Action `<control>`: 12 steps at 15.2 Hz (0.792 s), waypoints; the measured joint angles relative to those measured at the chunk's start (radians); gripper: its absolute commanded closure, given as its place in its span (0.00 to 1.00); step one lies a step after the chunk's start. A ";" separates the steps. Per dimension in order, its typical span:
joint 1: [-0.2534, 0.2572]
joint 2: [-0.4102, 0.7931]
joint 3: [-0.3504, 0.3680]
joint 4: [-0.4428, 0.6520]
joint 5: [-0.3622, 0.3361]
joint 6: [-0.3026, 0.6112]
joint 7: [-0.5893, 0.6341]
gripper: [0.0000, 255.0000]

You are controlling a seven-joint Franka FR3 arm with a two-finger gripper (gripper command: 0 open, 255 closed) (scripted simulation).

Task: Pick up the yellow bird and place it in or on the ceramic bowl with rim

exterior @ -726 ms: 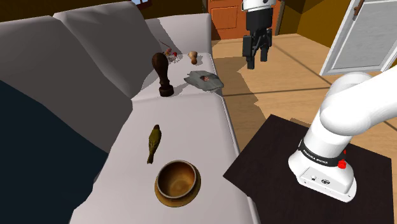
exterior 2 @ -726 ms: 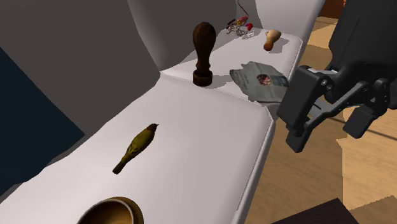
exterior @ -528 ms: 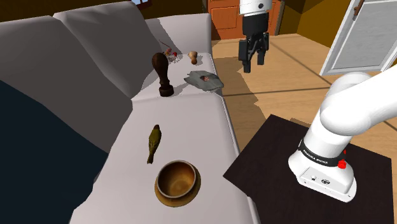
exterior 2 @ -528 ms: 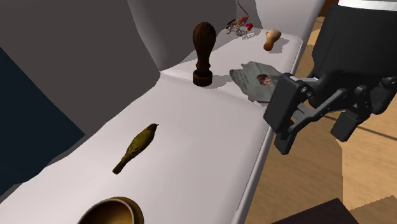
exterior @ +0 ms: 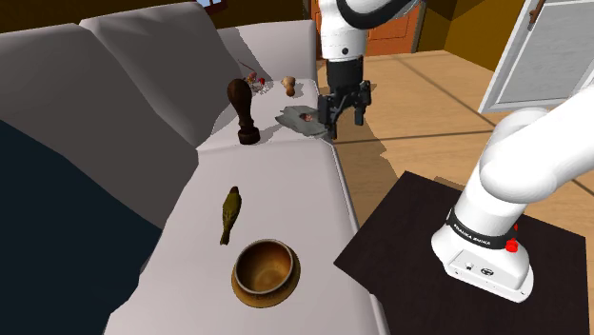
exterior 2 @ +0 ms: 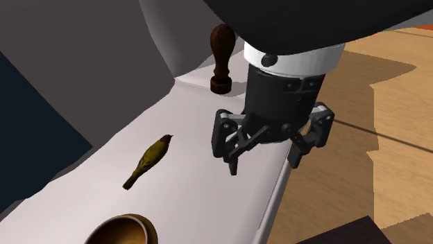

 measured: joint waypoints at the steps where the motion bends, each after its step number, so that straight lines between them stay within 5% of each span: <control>1: 0.000 0.021 0.019 -0.004 0.007 0.030 0.026 0.00; 6: -0.006 0.169 0.129 0.013 0.028 0.192 0.178 0.00; 12: -0.035 0.397 0.243 0.101 -0.032 0.360 0.383 0.00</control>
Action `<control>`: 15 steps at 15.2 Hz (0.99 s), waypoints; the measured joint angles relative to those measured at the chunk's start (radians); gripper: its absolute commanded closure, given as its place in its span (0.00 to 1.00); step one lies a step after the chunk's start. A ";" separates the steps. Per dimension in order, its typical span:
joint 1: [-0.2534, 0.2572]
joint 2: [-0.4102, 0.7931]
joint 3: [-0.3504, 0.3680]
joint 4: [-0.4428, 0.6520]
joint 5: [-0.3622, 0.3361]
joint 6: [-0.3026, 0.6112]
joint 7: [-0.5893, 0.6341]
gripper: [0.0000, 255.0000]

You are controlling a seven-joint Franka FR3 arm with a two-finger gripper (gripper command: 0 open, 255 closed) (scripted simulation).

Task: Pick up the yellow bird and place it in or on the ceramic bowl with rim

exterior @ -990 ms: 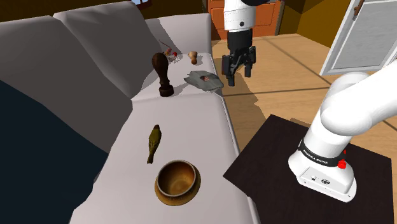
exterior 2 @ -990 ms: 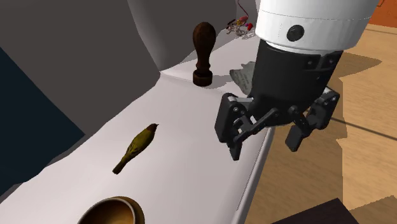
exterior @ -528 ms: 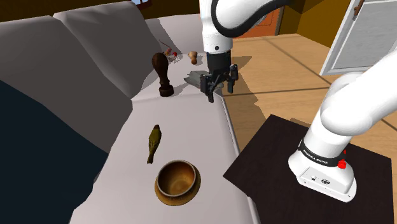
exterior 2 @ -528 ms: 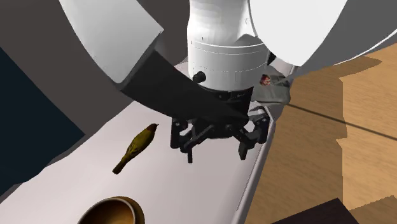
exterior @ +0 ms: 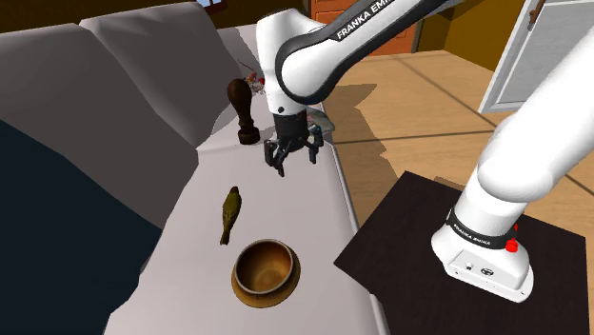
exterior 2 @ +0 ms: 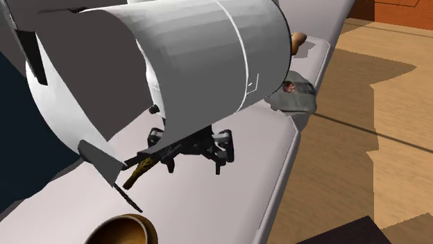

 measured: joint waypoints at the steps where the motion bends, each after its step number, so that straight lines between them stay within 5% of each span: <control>1: -0.004 0.053 0.021 0.020 -0.024 0.033 0.045 0.00; 7: 0.000 0.327 0.068 0.173 -0.213 0.138 0.308 0.00; 15: 0.127 0.673 -0.014 0.449 -0.453 0.171 0.604 0.00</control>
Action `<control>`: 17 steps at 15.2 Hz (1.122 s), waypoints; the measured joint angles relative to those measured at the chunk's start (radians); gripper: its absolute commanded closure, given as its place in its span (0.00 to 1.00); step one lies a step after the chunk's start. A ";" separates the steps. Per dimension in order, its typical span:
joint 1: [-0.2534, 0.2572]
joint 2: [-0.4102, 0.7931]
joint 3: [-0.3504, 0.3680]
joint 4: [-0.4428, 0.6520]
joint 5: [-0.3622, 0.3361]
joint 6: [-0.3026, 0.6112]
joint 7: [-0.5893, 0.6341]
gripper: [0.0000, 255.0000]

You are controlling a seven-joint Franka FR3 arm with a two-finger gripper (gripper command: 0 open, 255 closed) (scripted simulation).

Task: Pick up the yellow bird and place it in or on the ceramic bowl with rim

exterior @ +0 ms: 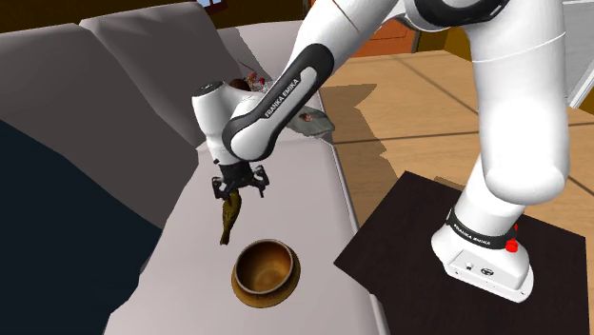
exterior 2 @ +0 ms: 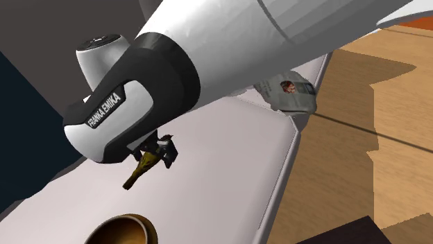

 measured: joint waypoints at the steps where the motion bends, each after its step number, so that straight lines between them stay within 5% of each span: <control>1: 0.015 0.038 -0.015 0.040 -0.018 -0.003 0.021 0.00; 7: 0.119 0.270 -0.095 0.315 -0.091 -0.047 0.131 0.00; 17: 0.142 0.363 -0.126 0.357 -0.121 0.006 0.155 0.00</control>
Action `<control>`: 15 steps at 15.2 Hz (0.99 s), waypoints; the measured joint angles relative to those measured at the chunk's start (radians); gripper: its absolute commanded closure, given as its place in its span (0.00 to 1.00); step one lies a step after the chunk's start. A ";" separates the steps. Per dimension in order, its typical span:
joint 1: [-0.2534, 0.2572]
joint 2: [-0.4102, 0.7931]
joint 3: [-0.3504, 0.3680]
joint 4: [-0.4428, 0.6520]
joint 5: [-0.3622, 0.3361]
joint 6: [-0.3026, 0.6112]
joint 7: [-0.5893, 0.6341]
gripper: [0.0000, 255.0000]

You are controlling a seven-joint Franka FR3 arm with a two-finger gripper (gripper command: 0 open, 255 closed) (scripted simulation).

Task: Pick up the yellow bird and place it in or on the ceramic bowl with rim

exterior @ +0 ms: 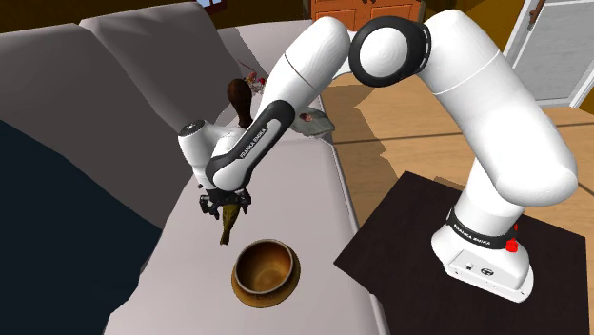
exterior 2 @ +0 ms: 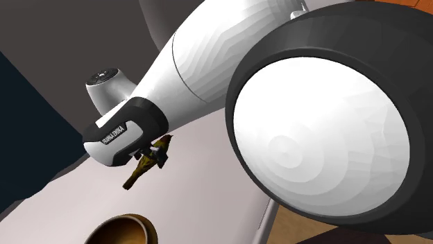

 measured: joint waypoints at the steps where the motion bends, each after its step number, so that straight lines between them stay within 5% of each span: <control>1: 0.000 0.001 0.000 0.000 0.000 0.001 0.000 0.00; 4: 0.000 0.001 0.000 0.001 0.000 0.001 0.000 0.00; 5: 0.000 0.001 0.000 0.001 0.000 0.001 0.000 1.00; 15: 0.001 0.002 0.000 0.001 0.000 0.001 0.000 1.00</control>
